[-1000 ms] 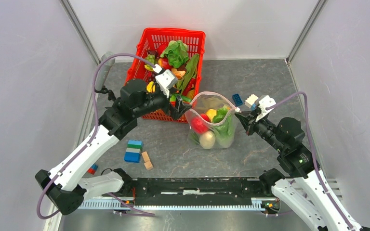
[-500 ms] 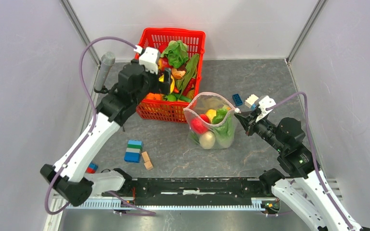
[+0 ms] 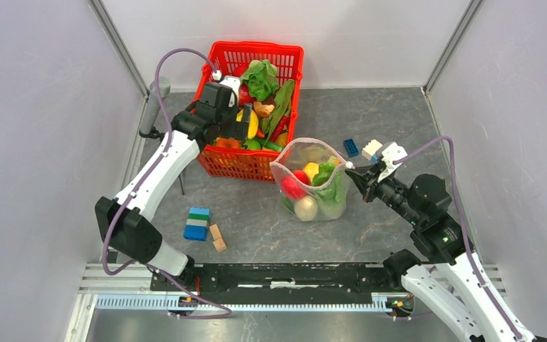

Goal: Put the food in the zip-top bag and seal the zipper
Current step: Pick up the fake fruit from the bin.

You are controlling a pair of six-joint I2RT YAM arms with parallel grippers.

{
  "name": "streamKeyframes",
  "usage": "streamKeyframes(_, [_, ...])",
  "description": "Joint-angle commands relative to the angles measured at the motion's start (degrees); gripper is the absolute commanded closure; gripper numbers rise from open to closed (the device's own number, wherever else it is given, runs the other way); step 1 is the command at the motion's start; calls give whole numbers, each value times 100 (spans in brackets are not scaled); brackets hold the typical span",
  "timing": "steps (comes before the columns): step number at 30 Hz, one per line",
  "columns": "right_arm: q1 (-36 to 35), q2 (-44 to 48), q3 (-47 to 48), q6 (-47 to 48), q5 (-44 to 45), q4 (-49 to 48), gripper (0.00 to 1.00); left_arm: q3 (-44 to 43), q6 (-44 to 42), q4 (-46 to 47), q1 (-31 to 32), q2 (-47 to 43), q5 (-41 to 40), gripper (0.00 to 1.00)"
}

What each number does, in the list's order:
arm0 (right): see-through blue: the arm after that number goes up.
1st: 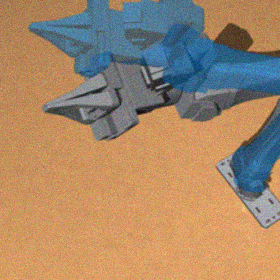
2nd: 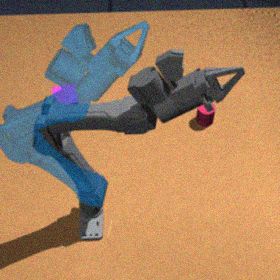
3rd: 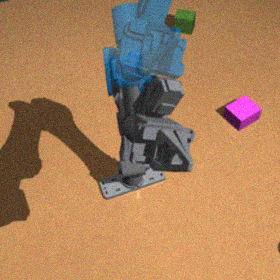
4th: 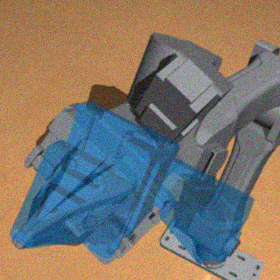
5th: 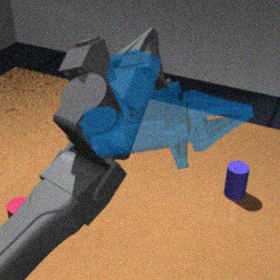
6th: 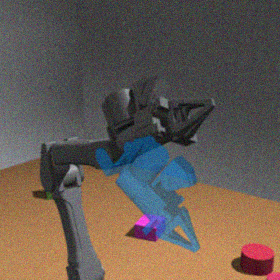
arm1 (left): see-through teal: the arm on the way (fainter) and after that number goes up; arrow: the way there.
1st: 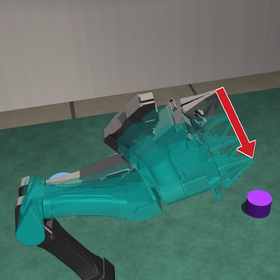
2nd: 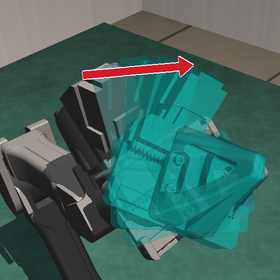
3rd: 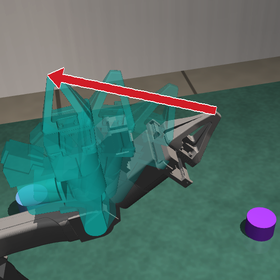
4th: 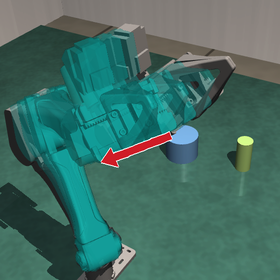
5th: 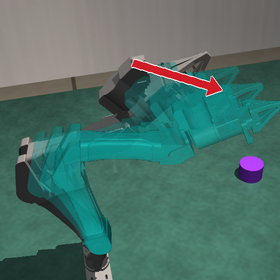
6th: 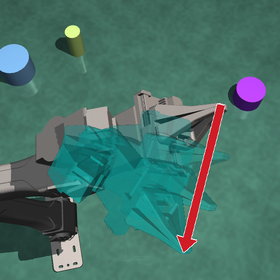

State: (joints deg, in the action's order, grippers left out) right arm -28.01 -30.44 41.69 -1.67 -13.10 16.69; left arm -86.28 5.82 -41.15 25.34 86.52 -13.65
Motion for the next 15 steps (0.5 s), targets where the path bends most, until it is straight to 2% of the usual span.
streamKeyframes(1, [6,46,230,-16,-75,-173,100,-242,121,-243,-158,156,59,0])
streamKeyframes(8, [5,65,176,-34,-76,-174,100,-450,5,-724,-174,681,-52,0])
streamKeyframes(12, [6,31,172,-35,-102,-162,100,-681,-93,-1045,-180,890,296,0])
streamKeyframes(15, [5,37,155,-51,-98,-176,100,-794,-177,-1213,-198,1015,208,0])
